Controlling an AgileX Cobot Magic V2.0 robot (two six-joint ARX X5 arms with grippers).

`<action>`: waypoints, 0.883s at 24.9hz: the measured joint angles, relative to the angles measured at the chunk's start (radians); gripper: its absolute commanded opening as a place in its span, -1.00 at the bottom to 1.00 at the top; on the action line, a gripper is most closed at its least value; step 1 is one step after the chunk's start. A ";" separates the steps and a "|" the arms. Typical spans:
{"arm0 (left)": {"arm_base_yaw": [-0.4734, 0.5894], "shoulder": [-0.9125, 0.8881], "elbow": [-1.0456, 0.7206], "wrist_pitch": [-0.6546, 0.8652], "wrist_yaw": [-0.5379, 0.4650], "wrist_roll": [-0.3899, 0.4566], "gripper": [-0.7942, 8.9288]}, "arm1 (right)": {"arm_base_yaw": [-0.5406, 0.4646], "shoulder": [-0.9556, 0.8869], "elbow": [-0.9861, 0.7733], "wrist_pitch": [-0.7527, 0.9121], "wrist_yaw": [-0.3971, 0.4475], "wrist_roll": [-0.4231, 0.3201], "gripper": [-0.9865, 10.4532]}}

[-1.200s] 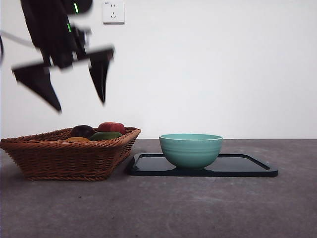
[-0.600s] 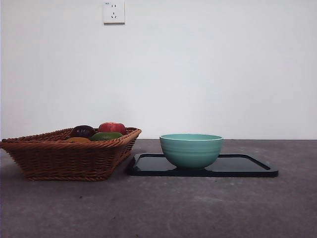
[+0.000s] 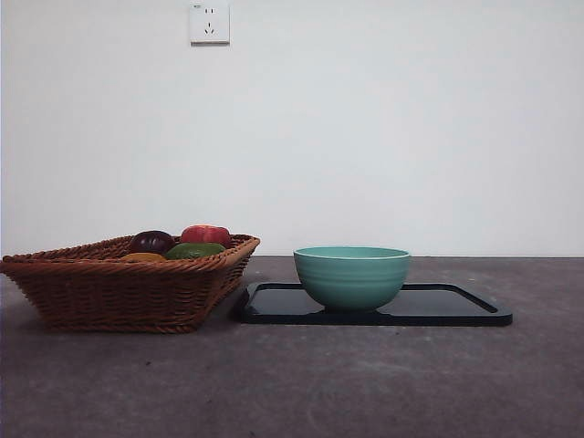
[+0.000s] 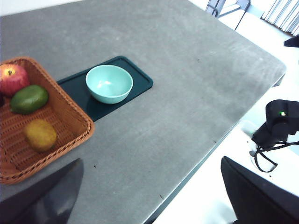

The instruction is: Pick up the wifruite, put it on the bowl, pick up the plate, put it on desk

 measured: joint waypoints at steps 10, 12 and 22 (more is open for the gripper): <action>-0.018 -0.022 0.001 -0.002 0.000 0.007 0.13 | 0.000 0.352 0.002 0.000 0.000 0.076 0.26; -0.018 -0.022 0.001 -0.002 0.000 0.007 0.13 | 0.000 0.484 0.016 0.000 0.000 0.076 0.26; -0.018 -0.022 0.001 -0.007 0.000 0.008 0.13 | -0.001 1.088 0.290 0.000 0.082 0.023 0.26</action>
